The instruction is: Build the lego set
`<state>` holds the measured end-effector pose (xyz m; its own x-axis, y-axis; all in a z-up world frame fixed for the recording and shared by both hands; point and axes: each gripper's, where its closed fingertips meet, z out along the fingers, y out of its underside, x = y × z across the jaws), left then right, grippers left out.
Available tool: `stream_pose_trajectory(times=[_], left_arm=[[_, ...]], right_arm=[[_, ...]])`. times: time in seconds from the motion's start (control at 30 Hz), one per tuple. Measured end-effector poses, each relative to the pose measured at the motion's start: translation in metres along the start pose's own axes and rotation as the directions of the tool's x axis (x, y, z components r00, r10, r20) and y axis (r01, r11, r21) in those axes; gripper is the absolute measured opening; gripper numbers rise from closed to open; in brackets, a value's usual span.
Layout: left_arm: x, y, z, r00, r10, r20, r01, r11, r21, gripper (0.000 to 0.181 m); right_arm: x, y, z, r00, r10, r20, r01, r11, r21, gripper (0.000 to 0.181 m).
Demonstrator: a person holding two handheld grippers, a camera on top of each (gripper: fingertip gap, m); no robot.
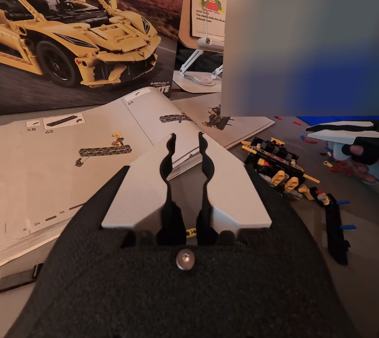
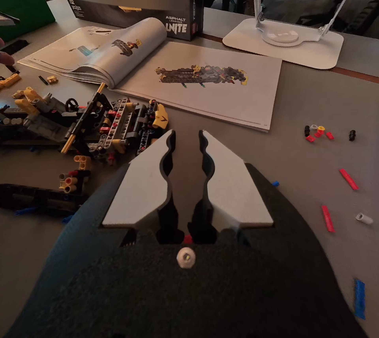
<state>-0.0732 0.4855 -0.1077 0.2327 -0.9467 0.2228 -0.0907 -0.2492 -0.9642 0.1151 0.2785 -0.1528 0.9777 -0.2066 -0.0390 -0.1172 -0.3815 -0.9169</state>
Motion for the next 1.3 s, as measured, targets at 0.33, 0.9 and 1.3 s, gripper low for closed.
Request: stream_pose_trajectory(times=[0.33, 0.9, 1.3], left_arm=[[0.006, 0.002, 0.0, 1.0, 0.019, -0.016, -0.019, 1.0, -0.02, 0.019], [0.049, 0.011, -0.011, 0.966, 0.248, -0.071, -0.251, 0.967, -0.045, 0.018], [0.105, 0.018, -0.035, 0.961, 0.085, -0.263, -0.123, 0.984, -0.132, 0.023]], right_arm=[[-0.003, 0.0, -0.002, 1.0, -0.009, 0.015, 0.009, 1.0, 0.002, 0.02], [-0.044, -0.004, -0.01, 0.986, -0.106, 0.128, 0.104, 0.994, 0.023, 0.019], [-0.078, 0.004, -0.022, 0.96, -0.15, 0.236, 0.15, 0.989, 0.018, 0.019]])
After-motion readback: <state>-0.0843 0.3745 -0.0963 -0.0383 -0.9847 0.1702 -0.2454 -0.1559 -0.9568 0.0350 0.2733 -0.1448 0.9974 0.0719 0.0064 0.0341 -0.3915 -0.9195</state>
